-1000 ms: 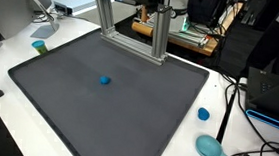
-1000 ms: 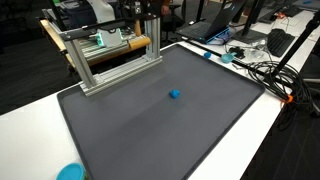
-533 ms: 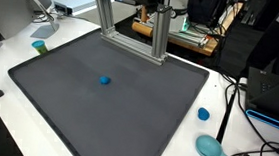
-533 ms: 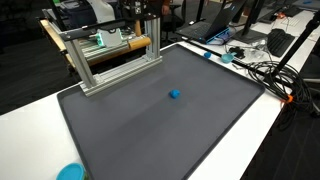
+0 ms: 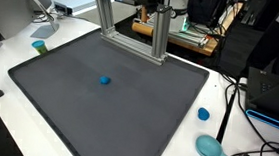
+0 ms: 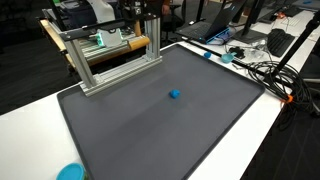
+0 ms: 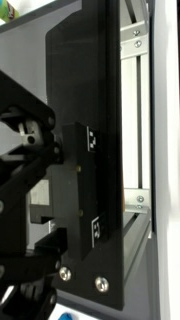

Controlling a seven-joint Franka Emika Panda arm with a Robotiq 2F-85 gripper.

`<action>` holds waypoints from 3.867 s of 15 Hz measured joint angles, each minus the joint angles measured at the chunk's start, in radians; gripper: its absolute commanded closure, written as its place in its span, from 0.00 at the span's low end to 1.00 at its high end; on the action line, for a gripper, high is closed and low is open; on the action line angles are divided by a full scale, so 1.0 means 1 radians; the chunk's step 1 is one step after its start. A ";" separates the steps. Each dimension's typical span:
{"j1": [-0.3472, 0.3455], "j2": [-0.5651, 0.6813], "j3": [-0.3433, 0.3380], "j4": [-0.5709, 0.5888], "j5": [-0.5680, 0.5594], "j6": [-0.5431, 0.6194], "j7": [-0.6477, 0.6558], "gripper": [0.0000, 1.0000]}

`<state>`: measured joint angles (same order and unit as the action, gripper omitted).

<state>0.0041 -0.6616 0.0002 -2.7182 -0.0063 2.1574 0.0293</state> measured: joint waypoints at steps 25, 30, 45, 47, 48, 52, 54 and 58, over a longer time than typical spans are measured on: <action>0.007 0.224 0.034 0.242 0.015 0.192 0.053 0.78; -0.029 0.420 0.071 0.453 -0.043 0.144 0.195 0.78; -0.033 0.746 0.032 0.681 -0.042 0.161 0.220 0.78; -0.031 0.797 0.026 0.687 -0.043 0.187 0.229 0.78; -0.029 0.820 0.021 0.691 -0.043 0.199 0.236 0.78; -0.025 0.902 0.000 0.722 -0.043 0.227 0.251 0.78; -0.024 0.928 -0.007 0.741 -0.034 0.220 0.253 0.53; -0.021 0.938 -0.007 0.759 -0.029 0.197 0.253 0.78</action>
<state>-0.0173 0.2764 -0.0066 -1.9594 -0.0350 2.3547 0.2826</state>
